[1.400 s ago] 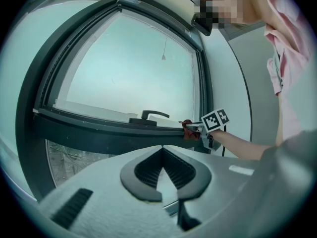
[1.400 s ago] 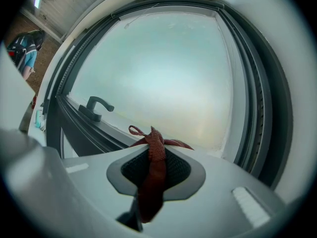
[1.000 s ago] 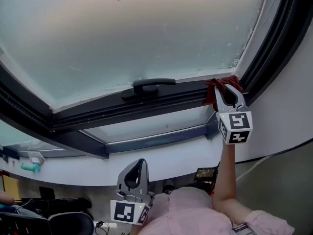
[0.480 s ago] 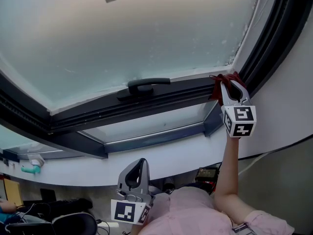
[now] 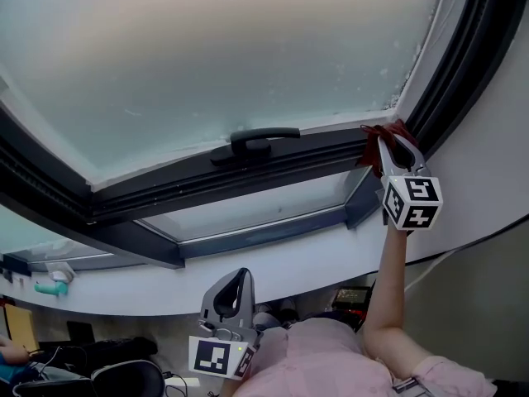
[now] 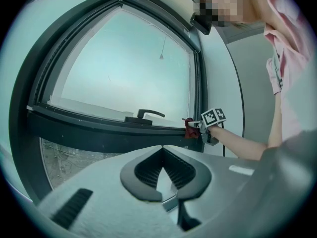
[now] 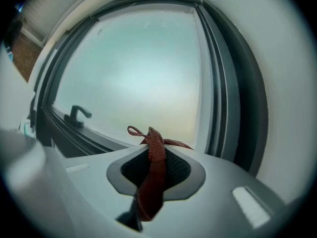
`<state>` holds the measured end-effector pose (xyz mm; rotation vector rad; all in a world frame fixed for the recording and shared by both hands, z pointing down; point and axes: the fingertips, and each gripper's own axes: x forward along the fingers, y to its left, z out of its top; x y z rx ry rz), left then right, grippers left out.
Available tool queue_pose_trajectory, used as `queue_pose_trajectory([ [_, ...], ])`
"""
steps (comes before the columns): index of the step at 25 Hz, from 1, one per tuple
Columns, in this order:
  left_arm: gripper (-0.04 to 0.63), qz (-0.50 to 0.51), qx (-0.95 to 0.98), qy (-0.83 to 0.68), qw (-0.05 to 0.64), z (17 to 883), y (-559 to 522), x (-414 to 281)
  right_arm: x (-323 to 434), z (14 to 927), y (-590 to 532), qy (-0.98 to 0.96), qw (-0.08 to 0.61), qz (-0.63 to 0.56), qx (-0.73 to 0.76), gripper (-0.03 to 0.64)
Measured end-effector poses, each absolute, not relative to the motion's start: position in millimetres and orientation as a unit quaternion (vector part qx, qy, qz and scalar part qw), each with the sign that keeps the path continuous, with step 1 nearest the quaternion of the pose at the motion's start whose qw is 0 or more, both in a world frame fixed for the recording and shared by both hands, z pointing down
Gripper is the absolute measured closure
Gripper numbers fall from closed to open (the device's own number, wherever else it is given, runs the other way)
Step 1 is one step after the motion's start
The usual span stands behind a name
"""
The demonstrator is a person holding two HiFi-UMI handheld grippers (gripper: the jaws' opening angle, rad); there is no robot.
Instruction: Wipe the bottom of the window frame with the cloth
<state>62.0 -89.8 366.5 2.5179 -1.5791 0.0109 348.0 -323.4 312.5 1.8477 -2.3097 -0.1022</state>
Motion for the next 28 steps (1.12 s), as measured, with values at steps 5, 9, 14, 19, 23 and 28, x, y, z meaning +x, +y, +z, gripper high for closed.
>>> queue_pose_trajectory([
  [5,0.598,0.004,0.847,-0.526,0.079,358.2,-85.9,42.7,261.6,286.9,-275.7,-0.825,0.043,-0.064,0.561,0.550],
  [9,0.598,0.004,0.844,-0.530,0.082,356.6,-79.7,20.4,171.9,290.6,-253.3,-0.867,0.047,-0.075,0.491,0.551],
  [14,0.598,0.004,0.847,-0.525,0.082,358.1,-71.2,0.1,96.2,313.7,-255.8,-0.891,0.089,-0.078,0.438,0.551],
  [19,0.598,-0.001,0.844,-0.530,0.082,363.3,-63.9,-19.9,78.0,332.0,-262.4,-0.883,0.106,-0.102,0.446,0.549],
  [23,0.598,-0.007,0.847,-0.526,0.071,357.2,-64.6,-28.8,78.2,332.9,-264.7,-0.875,0.122,-0.103,0.458,0.549],
  [28,0.598,-0.014,0.851,-0.522,0.066,356.6,-62.3,-35.4,75.9,332.6,-266.5,-0.876,0.134,-0.106,0.450,0.549],
])
